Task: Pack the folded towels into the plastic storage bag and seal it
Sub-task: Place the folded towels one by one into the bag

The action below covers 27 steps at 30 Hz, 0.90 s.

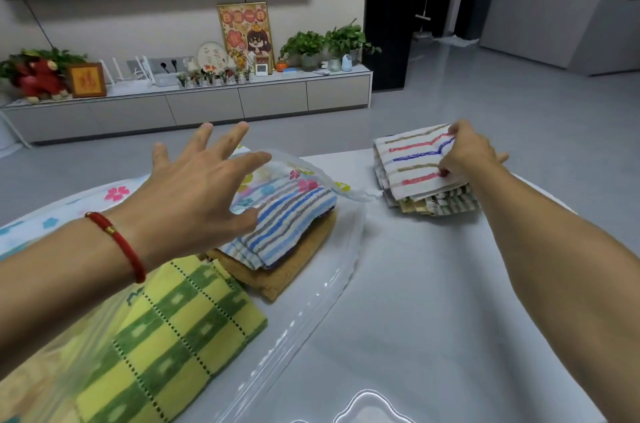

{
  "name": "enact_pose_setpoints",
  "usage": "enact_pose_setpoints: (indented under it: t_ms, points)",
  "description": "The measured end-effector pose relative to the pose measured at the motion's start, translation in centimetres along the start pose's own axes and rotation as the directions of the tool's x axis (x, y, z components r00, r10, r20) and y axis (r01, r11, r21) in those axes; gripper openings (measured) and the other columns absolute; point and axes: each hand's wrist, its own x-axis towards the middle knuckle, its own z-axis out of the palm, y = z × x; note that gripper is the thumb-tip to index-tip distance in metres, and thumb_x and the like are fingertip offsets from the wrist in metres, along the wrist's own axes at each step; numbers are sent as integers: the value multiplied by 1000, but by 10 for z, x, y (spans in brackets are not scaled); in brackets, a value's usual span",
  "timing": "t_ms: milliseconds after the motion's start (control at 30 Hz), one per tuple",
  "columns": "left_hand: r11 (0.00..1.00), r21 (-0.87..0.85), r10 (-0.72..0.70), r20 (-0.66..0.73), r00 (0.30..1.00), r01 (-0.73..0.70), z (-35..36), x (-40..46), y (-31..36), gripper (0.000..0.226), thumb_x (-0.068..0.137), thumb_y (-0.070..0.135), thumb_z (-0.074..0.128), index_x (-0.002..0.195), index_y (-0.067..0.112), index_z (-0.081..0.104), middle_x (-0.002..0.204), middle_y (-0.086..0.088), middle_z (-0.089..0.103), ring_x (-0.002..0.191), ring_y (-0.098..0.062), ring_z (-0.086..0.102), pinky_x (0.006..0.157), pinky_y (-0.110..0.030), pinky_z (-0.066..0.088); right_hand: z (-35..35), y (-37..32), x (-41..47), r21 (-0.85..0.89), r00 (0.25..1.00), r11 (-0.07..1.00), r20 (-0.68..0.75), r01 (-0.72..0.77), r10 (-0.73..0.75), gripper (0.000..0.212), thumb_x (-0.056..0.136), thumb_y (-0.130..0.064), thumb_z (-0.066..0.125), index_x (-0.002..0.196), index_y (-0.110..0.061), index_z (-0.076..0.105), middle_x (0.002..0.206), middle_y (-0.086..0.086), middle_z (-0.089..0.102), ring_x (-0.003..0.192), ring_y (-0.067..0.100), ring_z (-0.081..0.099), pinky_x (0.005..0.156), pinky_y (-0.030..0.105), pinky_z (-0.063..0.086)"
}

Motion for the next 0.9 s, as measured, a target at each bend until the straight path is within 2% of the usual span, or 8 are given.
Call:
enact_pose_setpoints:
  t_ms: [133, 300, 400, 500, 633, 767, 833, 900]
  points:
    - [999, 32, 30, 34, 999, -31, -6, -11, -5, 78, 82, 57, 62, 147, 47, 22, 165, 7, 5, 150, -34, 0, 107, -79, 15, -40, -7, -19, 317, 986, 948, 140, 43, -91, 65, 79, -5, 82, 132, -30, 54, 134, 11, 55, 118, 35, 58, 102, 49, 53]
    - [999, 33, -8, 139, 990, 4, -24, -28, -9, 70, 82, 51, 64, 145, 41, 33, 164, 6, 11, 149, -40, 4, 102, -81, 21, -82, -3, -90, 649, 966, 760, 173, 34, -191, 39, 82, 6, 62, 112, -17, 70, 119, 19, 63, 91, 33, 67, 80, 41, 61]
    - [999, 42, -40, 228, 973, 31, -36, -51, -14, 54, 83, 45, 65, 134, 36, 50, 164, 4, 8, 147, -45, -1, 99, -81, 24, -101, 3, -147, 689, 902, 716, 371, -107, -222, 31, 83, 9, 54, 103, -9, 70, 99, 18, 66, 70, 23, 63, 58, 28, 55]
    - [994, 56, -104, 317, 943, 91, -42, -83, -22, 39, 83, 43, 65, 120, 31, 62, 159, -6, 22, 145, -48, 1, 97, -81, 26, -105, 6, -210, 654, 765, 715, 584, -246, -271, 34, 84, 10, 47, 105, -5, 69, 92, 17, 67, 61, 19, 65, 49, 23, 54]
    - [977, 78, -212, 403, 890, 197, -42, -123, -38, 46, 83, 45, 62, 123, 23, 58, 131, -8, 50, 143, -44, 13, 98, -78, 28, -87, -12, -290, 571, 605, 759, 735, -312, -305, 36, 85, 8, 51, 101, -7, 79, 96, 13, 72, 71, 21, 67, 54, 23, 55]
    - [967, 68, -252, 393, 884, 245, -54, -141, -55, 54, 85, 46, 61, 131, 21, 51, 133, -9, 51, 144, -40, 17, 99, -79, 25, -47, -59, -349, 555, 513, 788, 774, -265, -372, 44, 83, 7, 51, 107, -15, 81, 100, 10, 76, 81, 21, 67, 63, 27, 54]
    - [966, 65, -256, 350, 901, 249, -65, -140, -60, 54, 84, 47, 61, 130, 21, 51, 131, -9, 53, 139, -41, 26, 96, -79, 29, -20, -85, -370, 667, 573, 665, 705, -337, -417, 45, 82, 8, 53, 110, -14, 80, 104, 13, 75, 79, 22, 67, 59, 25, 55]
    - [963, 67, -268, 325, 907, 260, -77, -137, -63, 53, 83, 48, 60, 128, 22, 52, 130, -10, 54, 133, -40, 31, 94, -78, 31, 12, -106, -392, 828, 732, 417, 541, -375, -415, 46, 83, 11, 56, 113, -16, 77, 110, 17, 75, 81, 27, 70, 64, 32, 60]
